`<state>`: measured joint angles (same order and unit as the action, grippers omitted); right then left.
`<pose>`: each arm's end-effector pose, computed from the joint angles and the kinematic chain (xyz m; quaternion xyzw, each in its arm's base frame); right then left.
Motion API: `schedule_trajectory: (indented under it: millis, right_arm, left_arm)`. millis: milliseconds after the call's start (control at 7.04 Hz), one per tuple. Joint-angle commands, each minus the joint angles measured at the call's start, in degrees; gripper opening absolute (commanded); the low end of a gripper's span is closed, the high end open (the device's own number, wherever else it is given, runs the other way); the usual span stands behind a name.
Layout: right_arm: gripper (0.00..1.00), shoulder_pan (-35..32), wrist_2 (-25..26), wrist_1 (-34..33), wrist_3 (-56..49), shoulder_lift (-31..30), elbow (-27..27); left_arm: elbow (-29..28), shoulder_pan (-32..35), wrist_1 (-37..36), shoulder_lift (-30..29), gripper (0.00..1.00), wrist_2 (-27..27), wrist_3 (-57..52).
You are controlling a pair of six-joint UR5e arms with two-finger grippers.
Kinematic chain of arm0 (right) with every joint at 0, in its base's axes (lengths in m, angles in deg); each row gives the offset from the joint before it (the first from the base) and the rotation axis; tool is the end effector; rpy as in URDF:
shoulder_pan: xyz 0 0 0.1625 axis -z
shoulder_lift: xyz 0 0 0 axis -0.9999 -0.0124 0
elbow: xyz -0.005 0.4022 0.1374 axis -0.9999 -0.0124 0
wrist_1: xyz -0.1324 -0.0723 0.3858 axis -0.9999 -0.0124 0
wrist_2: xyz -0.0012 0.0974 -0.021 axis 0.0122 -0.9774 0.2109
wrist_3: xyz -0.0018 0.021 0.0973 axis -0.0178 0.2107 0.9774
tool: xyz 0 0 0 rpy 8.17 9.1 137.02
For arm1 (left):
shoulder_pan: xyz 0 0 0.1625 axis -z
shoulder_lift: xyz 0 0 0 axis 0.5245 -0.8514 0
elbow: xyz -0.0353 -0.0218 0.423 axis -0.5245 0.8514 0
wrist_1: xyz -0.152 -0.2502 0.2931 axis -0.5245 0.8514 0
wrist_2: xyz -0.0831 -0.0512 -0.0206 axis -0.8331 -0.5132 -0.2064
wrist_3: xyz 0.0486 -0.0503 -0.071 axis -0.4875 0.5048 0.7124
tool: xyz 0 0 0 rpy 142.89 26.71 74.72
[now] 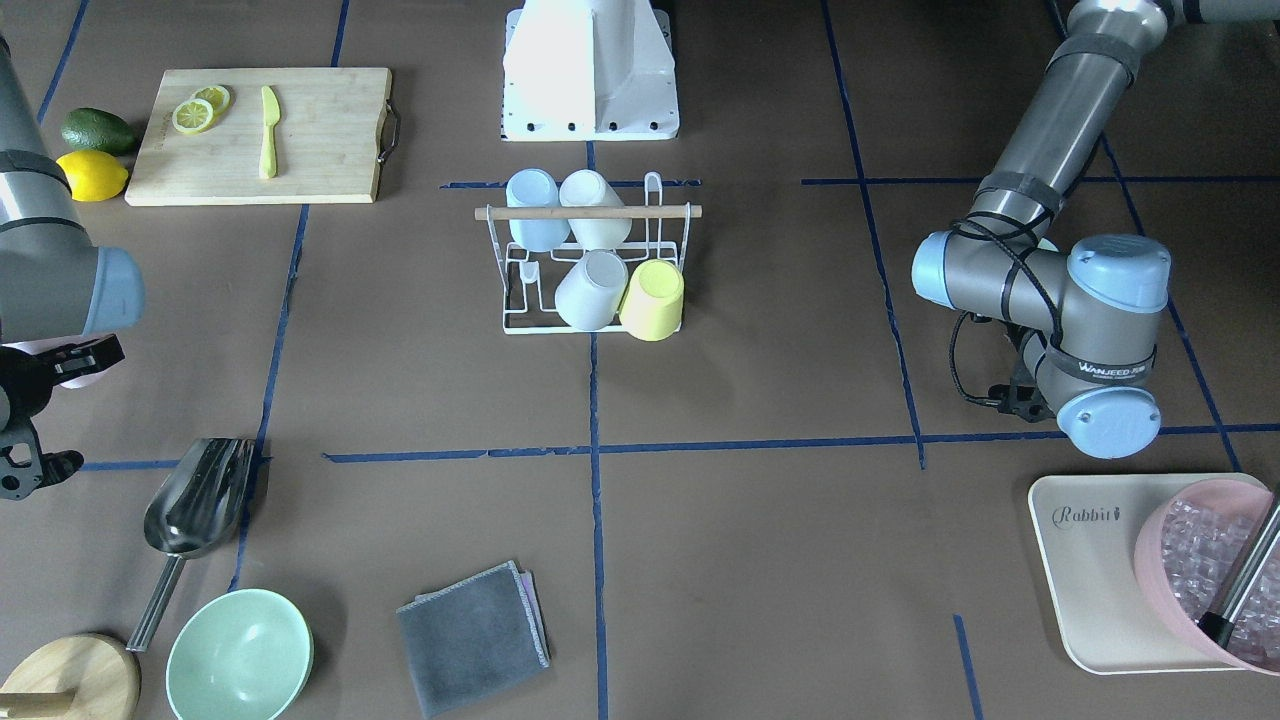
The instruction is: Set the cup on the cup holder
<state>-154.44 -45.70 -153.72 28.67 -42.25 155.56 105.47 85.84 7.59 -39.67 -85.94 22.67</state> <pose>-0.2125 -0.6091 0.5563 -0.2540 -0.3508 -0.2239 0.8731 0.3271 -0.5661 0.5429 -0.3801 0.2657 0.2320 0.8551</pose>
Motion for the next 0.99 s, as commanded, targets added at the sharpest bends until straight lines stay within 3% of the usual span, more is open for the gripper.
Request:
schedule_trajectory:
  millis: [0, 142, 284, 426, 568, 852]
  right_arm:
    - [0.00, -5.86, -0.17, 0.65, 0.29, -1.72, 10.53]
    - [0.00, -4.48, 0.01, 0.74, 2.21, -2.00, 13.72]
    - [0.00, -5.77, -0.16, 3.61, 3.62, -1.31, 13.93]
    - [0.00, -6.48, -2.51, 11.56, 4.24, -1.56, 13.76]
    - [0.00, -6.05, -4.01, 13.55, 3.21, -1.48, 13.50]
    - [0.00, -5.17, -4.64, 29.67, -0.13, -1.83, 12.88]
  left_arm:
    - [14.16, 2.30, -0.15, 0.05, 0.07, 0.30, 0.11]
    - [19.63, 1.96, 3.43, -0.12, 0.07, 0.30, 0.37]
    - [21.17, 1.78, 8.77, -1.43, 0.07, 0.22, 0.29]
    - [22.75, 1.52, 16.22, -2.14, 0.07, 0.74, 0.72]
    - [22.94, 0.99, 19.34, -3.89, 0.07, 0.57, 0.55]
    - [28.80, 0.11, 24.63, -3.29, 0.07, 0.04, 2.38]
